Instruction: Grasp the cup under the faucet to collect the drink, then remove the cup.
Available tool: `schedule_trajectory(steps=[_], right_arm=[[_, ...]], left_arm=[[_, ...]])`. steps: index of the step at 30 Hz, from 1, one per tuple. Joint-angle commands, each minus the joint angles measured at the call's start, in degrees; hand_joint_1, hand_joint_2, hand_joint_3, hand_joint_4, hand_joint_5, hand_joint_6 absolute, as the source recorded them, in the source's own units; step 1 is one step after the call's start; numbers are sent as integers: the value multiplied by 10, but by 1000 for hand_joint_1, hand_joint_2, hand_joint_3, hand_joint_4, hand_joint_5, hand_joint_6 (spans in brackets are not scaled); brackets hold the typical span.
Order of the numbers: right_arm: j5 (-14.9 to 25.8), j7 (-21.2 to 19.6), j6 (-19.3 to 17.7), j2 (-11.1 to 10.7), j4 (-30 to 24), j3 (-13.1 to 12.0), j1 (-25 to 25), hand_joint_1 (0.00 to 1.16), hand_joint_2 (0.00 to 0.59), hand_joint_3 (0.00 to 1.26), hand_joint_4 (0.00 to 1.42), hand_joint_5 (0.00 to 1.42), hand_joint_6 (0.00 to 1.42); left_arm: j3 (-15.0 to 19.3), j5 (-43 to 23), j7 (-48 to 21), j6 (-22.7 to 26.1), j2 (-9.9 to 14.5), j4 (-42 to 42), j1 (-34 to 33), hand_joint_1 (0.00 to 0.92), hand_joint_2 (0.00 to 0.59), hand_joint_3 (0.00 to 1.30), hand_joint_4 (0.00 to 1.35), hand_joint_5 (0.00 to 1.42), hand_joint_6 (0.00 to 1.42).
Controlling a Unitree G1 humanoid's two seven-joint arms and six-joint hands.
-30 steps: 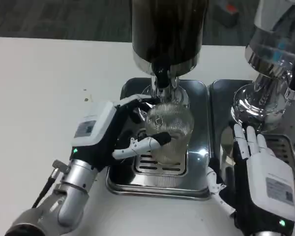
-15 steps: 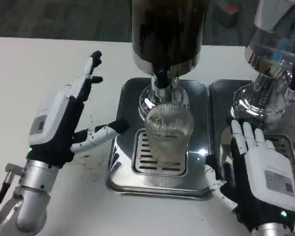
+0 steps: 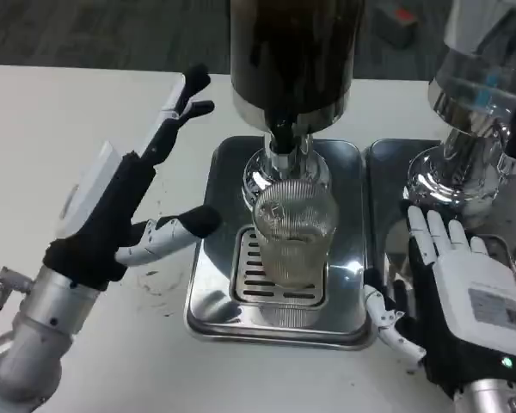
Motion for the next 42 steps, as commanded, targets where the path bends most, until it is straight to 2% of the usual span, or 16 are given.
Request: schedule_trajectory(steps=[1, 11, 22, 30, 42], right_arm=[[-4, 2, -5, -5, -6, -2, 5, 216, 453, 5, 0, 0, 27], [-7, -20, -2, 10, -5, 1, 17, 220, 455, 14, 0, 0, 44], [-10, -39, 7, 32, -7, 0, 30, 214, 458, 14, 0, 0, 37], [-11, -40, 10, 38, -9, 1, 33, 212, 459, 14, 0, 0, 34], [-5, -32, 8, 37, -5, 0, 22, 222, 454, 14, 0, 0, 45]], left_arm=[[14, -66, -75, 7, -14, -33, 5, 0, 70, 0, 0, 181, 133], [34, -96, -187, 24, -66, -2, -47, 0, 78, 19, 0, 186, 131], [35, -57, -222, 15, -97, 19, -85, 0, 84, 53, 0, 197, 135], [28, -47, -246, 4, -97, -24, -65, 0, 85, 96, 0, 232, 140], [39, 18, -224, -1, -77, -77, -43, 0, 92, 114, 0, 244, 154]])
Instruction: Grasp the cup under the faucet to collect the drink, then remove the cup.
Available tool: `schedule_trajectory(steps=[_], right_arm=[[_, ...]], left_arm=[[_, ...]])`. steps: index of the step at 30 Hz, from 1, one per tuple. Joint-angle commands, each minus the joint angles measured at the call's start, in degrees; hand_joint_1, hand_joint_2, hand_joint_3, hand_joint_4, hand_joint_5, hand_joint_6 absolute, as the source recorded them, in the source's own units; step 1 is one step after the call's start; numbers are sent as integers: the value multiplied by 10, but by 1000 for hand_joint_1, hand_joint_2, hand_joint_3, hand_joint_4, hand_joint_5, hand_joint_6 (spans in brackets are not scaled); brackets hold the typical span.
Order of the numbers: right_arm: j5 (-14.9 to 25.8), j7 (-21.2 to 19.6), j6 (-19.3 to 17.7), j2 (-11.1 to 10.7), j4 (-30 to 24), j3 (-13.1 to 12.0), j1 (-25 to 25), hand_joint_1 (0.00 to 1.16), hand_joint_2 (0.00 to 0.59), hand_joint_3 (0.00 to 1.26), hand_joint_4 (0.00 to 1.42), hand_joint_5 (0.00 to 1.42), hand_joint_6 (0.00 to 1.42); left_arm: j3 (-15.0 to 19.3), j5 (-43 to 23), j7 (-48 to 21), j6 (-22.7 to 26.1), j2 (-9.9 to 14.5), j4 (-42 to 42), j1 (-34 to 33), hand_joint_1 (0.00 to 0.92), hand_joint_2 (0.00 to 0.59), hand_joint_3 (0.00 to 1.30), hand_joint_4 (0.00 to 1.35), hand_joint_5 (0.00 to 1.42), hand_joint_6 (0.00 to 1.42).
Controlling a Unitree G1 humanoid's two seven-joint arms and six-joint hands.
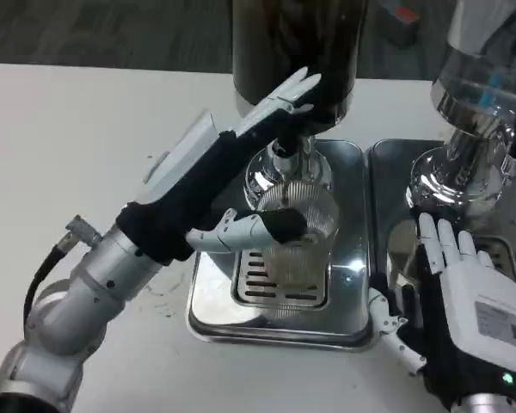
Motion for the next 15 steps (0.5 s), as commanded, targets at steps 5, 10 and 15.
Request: schedule_trajectory(steps=[5, 10, 15], right_arm=[[-2, 0, 0, 1, 2, 0, -8, 226, 453, 14, 0, 0, 46], [0, -1, 0, 2, 3, 0, -7, 229, 453, 14, 0, 0, 45], [3, -2, -1, 5, 2, -1, -6, 231, 453, 14, 0, 0, 38]], left_arm=[[5, 105, 37, -27, 17, -43, 15, 0, 97, 126, 0, 251, 155], [0, 130, 61, -25, 22, -43, 14, 0, 97, 131, 0, 255, 156], [-2, 153, 82, -25, 27, -44, 12, 0, 98, 135, 0, 260, 156]])
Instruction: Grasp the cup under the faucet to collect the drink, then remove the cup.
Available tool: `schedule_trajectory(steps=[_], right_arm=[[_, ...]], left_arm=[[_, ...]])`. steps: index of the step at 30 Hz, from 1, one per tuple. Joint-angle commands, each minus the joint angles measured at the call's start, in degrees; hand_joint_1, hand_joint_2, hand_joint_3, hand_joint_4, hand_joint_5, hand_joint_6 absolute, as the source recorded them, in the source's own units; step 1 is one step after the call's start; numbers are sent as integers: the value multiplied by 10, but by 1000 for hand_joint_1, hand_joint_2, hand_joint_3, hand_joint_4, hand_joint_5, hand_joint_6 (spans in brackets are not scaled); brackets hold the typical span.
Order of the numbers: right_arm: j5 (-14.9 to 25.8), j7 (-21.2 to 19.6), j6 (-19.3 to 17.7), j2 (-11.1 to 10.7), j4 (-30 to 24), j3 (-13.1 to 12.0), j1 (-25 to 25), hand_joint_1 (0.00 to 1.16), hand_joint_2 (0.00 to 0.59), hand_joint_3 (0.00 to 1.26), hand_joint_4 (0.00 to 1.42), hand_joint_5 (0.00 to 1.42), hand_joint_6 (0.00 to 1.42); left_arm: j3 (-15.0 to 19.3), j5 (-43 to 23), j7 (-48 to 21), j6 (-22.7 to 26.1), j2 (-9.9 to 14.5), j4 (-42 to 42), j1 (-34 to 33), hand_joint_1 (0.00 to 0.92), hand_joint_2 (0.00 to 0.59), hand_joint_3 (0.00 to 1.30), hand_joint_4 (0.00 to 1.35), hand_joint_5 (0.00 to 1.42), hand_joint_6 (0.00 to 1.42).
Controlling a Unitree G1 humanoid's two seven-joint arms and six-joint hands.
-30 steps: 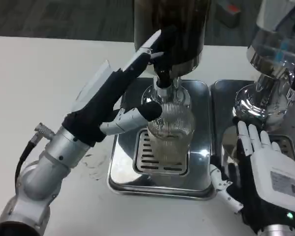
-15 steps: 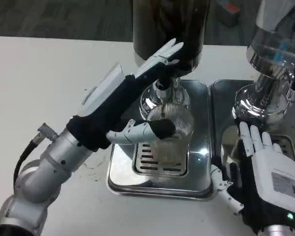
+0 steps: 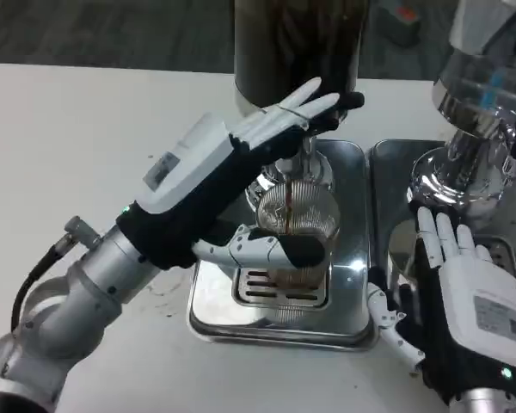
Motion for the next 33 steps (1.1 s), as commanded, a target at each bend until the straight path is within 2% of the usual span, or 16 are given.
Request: schedule_trajectory(steps=[1, 8, 11, 16, 20, 25, 33], right_arm=[[5, -2, -1, 4, 1, -2, 2, 240, 447, 14, 0, 0, 45], [55, 17, -1, 20, -16, -21, 4, 469, 327, 0, 0, 0, 48], [129, 53, -12, 32, -29, -45, -2, 516, 286, 0, 0, 0, 8], [253, 109, -37, 43, -31, -81, -14, 589, 260, 0, 0, 0, 0], [323, 135, -57, 48, -21, -96, -25, 629, 249, 0, 0, 0, 0], [371, 159, -81, 43, 2, -99, -45, 639, 242, 0, 0, 0, 0], [397, 156, -109, 49, 41, -99, -70, 679, 228, 0, 0, 0, 0]], left_arm=[[-13, 32, 9, -18, 9, -9, 5, 0, 98, 143, 0, 268, 156], [-16, 50, 29, -18, 15, -3, -1, 0, 99, 148, 0, 272, 156], [-17, 66, 40, -19, 19, -4, -4, 0, 99, 153, 0, 273, 153], [-21, 72, 51, -19, 22, -2, -7, 0, 101, 167, 0, 276, 144], [-27, 73, 55, -19, 24, -1, -9, 0, 104, 168, 0, 280, 142], [-35, 74, 61, -20, 27, -1, -11, 0, 105, 172, 0, 283, 142], [-38, 74, 64, -17, 32, 2, -14, 0, 111, 181, 0, 284, 141]])
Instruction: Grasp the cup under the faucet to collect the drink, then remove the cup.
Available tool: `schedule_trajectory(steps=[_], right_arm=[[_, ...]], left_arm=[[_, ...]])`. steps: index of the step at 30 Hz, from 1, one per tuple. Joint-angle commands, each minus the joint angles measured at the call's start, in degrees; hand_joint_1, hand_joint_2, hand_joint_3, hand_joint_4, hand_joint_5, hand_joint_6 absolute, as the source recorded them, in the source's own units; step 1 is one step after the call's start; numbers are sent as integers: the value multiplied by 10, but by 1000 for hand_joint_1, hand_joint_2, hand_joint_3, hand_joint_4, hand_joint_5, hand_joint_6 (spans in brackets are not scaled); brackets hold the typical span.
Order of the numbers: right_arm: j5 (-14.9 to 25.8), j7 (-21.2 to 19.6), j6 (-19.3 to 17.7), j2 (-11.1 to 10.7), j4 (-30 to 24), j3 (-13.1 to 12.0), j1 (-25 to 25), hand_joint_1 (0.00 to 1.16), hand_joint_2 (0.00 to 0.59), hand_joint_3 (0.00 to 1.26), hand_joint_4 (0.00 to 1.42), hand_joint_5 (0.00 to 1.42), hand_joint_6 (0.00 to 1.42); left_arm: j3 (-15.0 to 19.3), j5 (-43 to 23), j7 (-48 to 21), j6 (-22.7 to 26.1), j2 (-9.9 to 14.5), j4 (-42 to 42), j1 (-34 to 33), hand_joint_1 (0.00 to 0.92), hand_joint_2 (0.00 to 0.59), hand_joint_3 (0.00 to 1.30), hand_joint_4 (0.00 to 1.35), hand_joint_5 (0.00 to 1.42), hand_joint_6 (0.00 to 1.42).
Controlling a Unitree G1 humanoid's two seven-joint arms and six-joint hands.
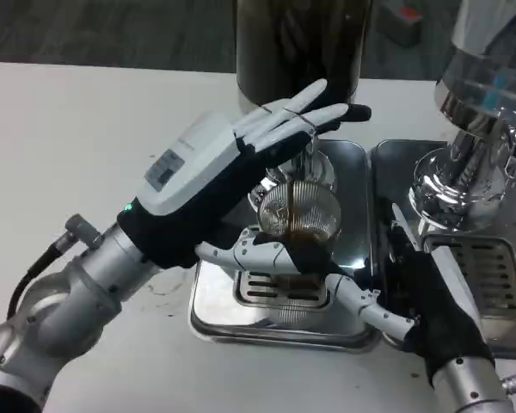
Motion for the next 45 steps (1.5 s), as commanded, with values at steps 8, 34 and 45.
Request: schedule_trajectory(steps=[8, 34, 45], right_arm=[[-7, -20, -69, 1, 67, 8, -44, 728, 230, 0, 0, 0, 0], [-10, -19, -97, 8, 137, 31, -95, 744, 232, 0, 0, 0, 0], [-5, -14, -101, 9, 142, 25, -96, 737, 227, 0, 0, 0, 0]], left_arm=[[-15, 24, 1, -12, 7, 0, 1, 0, 112, 191, 0, 284, 141], [-3, 24, 6, 3, 12, -15, 6, 0, 129, 178, 0, 284, 140], [74, 98, 131, 46, 22, -93, 55, 0, 138, 108, 7, 218, 81]])
